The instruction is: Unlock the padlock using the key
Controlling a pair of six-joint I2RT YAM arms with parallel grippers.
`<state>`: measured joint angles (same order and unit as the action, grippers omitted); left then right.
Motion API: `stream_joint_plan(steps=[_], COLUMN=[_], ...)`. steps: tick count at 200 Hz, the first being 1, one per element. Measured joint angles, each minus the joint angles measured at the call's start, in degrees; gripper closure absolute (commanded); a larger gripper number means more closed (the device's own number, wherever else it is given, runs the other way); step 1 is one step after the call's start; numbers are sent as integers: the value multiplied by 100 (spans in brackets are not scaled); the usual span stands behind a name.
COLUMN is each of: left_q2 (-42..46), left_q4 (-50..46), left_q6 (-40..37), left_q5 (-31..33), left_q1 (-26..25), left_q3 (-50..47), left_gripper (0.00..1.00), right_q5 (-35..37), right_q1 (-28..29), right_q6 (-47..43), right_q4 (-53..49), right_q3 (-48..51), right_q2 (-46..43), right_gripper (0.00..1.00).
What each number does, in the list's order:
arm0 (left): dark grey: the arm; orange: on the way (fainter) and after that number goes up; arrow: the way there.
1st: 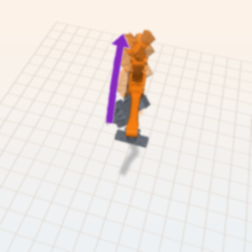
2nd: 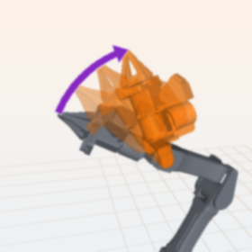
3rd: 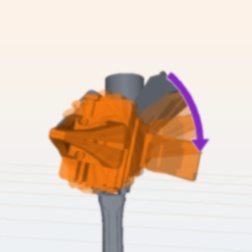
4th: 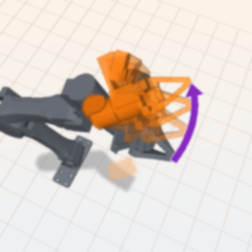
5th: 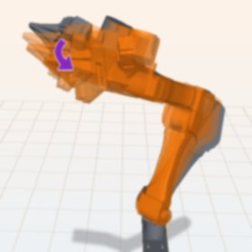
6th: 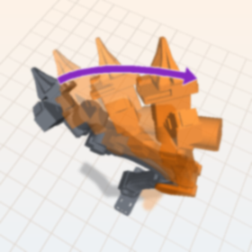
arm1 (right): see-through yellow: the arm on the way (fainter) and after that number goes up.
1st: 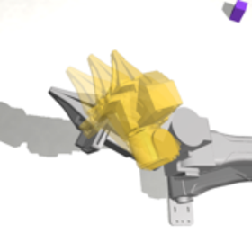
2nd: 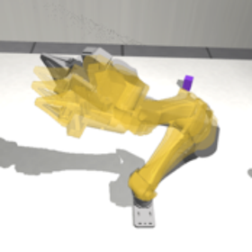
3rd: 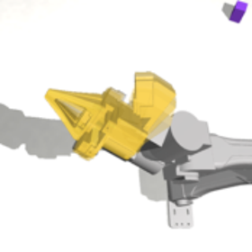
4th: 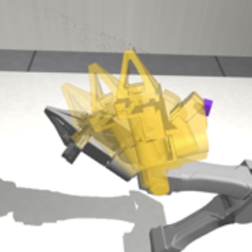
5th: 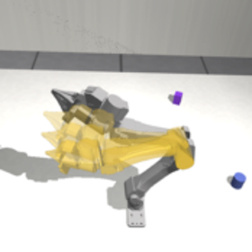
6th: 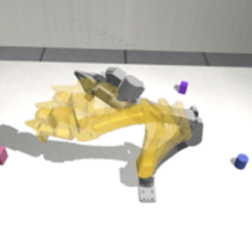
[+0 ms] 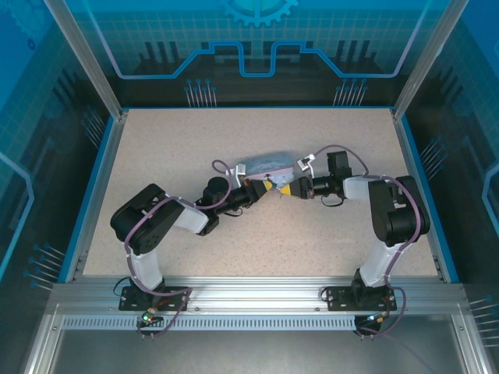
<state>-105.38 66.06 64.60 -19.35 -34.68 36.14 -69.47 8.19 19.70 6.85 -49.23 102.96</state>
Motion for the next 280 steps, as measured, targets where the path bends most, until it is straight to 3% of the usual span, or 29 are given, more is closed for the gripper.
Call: stream_joint_plan(steps=[159,232,280], left_q2=[0,15,483], left_q4=[-260,-321,-442], left_q6=[-9,-9,-50], left_q5=[-142,267,809], left_q1=[-24,-192,-354], left_q3=[7,-184,-369], left_gripper=[100,100,100], right_q5=[245,428,761], right_q1=[144,162,-94], right_q6=[470,474,566], right_q4=[800,1132,1252], right_q3=[-59,286,835], right_q2=[155,186,-455], right_gripper=[100,100,100])
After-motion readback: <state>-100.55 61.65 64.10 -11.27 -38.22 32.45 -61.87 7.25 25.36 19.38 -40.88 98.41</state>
